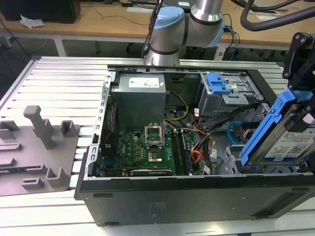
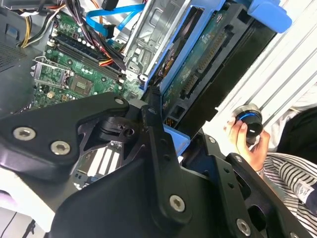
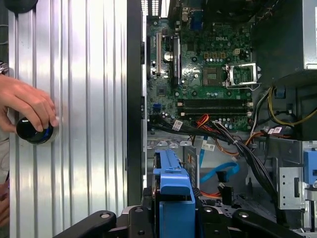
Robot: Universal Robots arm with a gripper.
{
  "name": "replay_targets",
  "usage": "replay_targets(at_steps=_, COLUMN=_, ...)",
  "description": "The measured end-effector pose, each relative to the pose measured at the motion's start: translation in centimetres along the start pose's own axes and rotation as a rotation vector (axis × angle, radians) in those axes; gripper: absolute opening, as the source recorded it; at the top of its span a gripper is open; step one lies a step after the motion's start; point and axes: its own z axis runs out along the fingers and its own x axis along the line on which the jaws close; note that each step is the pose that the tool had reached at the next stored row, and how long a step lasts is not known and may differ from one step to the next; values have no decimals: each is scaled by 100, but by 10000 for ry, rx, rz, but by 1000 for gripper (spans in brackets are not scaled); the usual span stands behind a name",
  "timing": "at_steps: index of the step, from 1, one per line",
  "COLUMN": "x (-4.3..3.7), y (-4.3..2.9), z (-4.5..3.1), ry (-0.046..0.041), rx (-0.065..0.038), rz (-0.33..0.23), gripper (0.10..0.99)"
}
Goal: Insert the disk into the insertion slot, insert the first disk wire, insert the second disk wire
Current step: 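Insert the disk into the insertion slot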
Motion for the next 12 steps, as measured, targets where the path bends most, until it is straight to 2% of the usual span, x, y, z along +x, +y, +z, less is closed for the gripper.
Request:
replay_targets(at_steps=8, x=-4, y=-7, z=71, ry=-1, rx=0, rz=1, gripper=365)
replay_targets(at_steps=9, x=-27, y=-8, z=70, ry=1, rx=1, rz=1, gripper=365)
replay_targets(at_steps=12, x=-176, y=-8, z=70, ry=0, rx=1, rz=0, gripper=365)
